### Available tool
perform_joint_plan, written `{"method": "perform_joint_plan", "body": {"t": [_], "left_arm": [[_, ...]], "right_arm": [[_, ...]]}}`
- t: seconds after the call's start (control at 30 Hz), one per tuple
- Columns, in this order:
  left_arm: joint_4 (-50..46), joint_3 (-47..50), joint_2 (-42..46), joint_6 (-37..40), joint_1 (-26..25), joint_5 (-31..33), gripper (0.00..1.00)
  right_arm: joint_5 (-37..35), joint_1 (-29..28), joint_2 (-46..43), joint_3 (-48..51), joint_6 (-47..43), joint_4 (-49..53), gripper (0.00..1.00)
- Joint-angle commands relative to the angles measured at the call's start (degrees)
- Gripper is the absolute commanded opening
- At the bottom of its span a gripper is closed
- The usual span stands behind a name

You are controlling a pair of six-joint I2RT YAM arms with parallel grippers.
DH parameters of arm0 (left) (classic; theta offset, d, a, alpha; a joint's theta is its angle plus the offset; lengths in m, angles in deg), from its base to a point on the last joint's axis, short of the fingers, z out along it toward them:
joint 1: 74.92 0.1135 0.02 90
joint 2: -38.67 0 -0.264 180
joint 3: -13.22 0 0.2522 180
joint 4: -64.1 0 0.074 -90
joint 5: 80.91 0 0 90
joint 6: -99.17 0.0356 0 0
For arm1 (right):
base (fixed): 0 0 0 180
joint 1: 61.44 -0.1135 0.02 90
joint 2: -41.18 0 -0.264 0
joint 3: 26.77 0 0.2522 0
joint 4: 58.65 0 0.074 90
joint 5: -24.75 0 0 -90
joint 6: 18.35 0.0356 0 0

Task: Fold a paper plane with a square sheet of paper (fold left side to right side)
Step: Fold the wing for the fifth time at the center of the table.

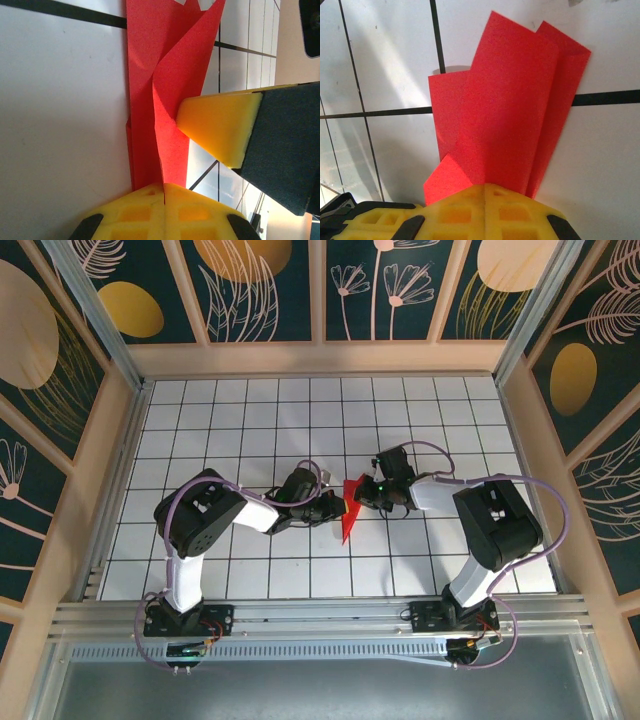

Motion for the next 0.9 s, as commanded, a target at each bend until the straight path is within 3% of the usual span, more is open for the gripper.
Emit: {"method": "perform_joint_plan", "body": {"t": [0.0,0.4,0.87], "left_arm": [[-4.08,-0.29,-4.68,0.34,-0.40,3.26,0.00],[-3.71,0.03,-3.46,0.04,-0.45,3.17,0.00],[-17.50,-0.76,12.45,4.44,0.61,9.84,0.17]], "right_arm": [[-1.22,-0.39,0.83,1.47,-0.39,-0.41,0.00],[-1.83,-0.34,1.37,4.87,0.05,-1.69,0.00],[-1.92,-0.48,0.54,8.45,-0.24,-4.60,0.00]]}}
